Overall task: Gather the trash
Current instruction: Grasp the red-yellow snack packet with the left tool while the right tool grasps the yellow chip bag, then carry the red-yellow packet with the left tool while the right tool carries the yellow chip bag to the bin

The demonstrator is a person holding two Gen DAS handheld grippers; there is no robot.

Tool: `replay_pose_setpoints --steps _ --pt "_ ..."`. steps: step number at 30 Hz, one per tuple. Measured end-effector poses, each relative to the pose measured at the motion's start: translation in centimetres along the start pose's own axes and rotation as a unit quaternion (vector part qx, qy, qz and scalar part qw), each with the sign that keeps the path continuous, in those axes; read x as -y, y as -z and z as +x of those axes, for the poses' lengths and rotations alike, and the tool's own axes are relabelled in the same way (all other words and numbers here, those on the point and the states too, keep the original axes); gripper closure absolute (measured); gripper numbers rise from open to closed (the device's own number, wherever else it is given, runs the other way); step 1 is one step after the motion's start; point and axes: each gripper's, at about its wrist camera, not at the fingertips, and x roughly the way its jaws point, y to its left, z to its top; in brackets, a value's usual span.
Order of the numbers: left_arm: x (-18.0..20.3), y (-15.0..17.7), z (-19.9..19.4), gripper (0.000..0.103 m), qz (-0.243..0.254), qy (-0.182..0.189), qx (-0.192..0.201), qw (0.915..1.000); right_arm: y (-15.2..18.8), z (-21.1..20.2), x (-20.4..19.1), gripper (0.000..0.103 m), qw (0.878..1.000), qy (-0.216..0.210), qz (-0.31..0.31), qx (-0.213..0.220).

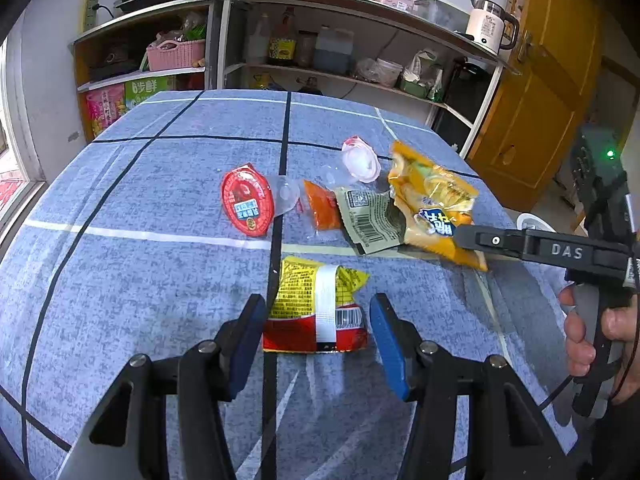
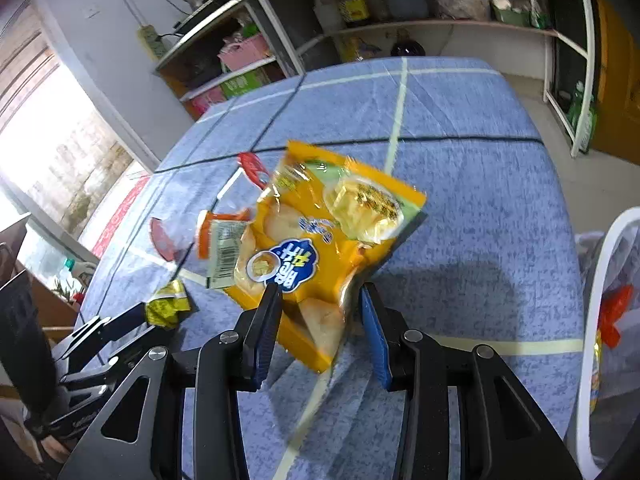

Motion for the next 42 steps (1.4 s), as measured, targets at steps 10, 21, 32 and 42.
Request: replay_pose_setpoints --steps 10,21,32,42 --pt "0.2 0.0 -0.1 0.049 -0.005 -0.012 -0.001 0.9999 0.2 0.2 -0.1 0.094 1.0 0.024 -0.006 0.006" --pt "0.2 -0.1 -0.8 0.06 -0.003 -0.018 0.022 0.9996 0.5 -1.3 -0.3 0.097 0.999 0.023 -0.02 0.033" --pt "1.3 -0.8 -1.6 0.064 -0.002 0.006 0.046 0.9989 1.0 -4.5 0.3 0.097 0.997 0.02 -0.023 0.065" --pt "4.9 -2.0 -1.4 0.064 0.018 0.037 0.058 0.9975 1.8 -8.0 2.9 0.097 0.995 0.034 -0.002 0.093"
